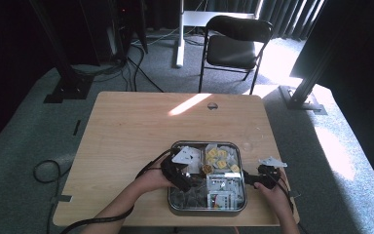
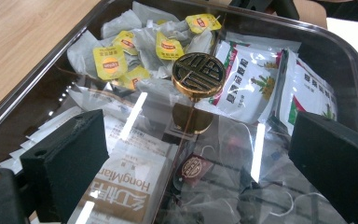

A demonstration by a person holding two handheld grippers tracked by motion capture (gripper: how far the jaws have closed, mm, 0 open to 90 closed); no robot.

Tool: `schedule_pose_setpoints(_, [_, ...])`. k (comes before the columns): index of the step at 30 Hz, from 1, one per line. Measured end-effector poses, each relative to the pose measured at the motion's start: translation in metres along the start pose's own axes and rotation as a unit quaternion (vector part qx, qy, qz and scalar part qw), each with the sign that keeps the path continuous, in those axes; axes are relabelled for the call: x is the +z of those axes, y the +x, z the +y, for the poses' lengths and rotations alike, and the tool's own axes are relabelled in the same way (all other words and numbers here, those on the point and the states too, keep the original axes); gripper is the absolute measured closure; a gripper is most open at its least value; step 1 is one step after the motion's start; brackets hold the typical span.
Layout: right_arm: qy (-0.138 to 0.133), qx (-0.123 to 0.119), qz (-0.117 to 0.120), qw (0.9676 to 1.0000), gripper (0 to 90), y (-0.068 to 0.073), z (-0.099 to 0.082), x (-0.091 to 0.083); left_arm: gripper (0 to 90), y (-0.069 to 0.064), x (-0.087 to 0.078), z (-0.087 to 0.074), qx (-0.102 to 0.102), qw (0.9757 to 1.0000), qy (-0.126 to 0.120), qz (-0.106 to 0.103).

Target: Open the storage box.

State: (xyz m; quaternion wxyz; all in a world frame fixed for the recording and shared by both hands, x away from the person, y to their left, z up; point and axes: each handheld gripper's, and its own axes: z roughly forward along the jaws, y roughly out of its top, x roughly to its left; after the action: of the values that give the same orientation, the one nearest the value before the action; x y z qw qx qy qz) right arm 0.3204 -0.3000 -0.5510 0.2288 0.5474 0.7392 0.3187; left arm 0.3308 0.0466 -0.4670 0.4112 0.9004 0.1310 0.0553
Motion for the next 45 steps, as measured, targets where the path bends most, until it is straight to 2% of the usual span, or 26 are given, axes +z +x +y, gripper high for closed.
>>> schedule_pose_setpoints(6, [0.000,0.000,0.000,1.0000,10.2,0.000,0.000,0.000,6.2,0.000,0.007,0.007,0.001,1.0000,0.005,-0.002])
schedule_pose_setpoints(13, [0.000,0.000,0.000,1.0000,10.3,0.000,0.000,0.000,6.2,-0.003,0.019,0.016,0.015,0.9997,0.020,-0.006])
schedule_pose_setpoints(17, [-0.001,-0.001,0.000,1.0000,11.1,0.000,0.000,0.000,6.4,-0.002,0.024,0.019,0.007,0.9998,0.016,-0.012])
schedule_pose_setpoints(18, [-0.001,-0.001,0.001,1.0000,12.4,0.000,0.000,0.000,9.6,-0.002,0.025,0.019,0.007,0.9998,0.015,-0.009])
schedule_pose_setpoints(24, [-0.002,-0.005,0.006,1.0000,13.0,0.000,0.000,0.000,13.7,-0.002,0.034,0.022,0.008,0.9995,0.029,-0.003])
schedule_pose_setpoints(26, [-0.002,-0.010,0.010,0.9999,12.5,0.000,0.000,0.000,14.9,-0.001,0.036,0.023,0.006,0.9995,0.031,-0.008])
schedule_pose_setpoints(31, [0.000,-0.012,0.013,0.9998,11.0,0.000,0.002,0.002,23.5,0.000,0.040,0.024,0.005,0.9996,0.027,-0.010])
schedule_pose_setpoints(33, [0.000,-0.011,0.013,0.9999,10.6,0.000,0.003,0.002,32.5,0.001,0.041,0.024,0.001,0.9996,0.023,-0.014])
schedule_pose_setpoints(39, [0.000,-0.013,0.013,0.9998,10.7,-0.002,0.006,0.005,43.9,0.000,0.042,0.025,-0.004,0.9995,0.022,-0.024])
schedule_pose_setpoints(42, [0.000,-0.013,0.013,0.9998,10.9,-0.002,0.006,0.005,46.7,-0.001,0.043,0.025,0.000,0.9995,0.019,-0.024])
schedule_pose_setpoints(45, [0.000,-0.013,0.013,0.9998,10.9,-0.002,0.006,0.005,50.9,-0.001,0.043,0.024,0.002,0.9997,0.018,-0.013])
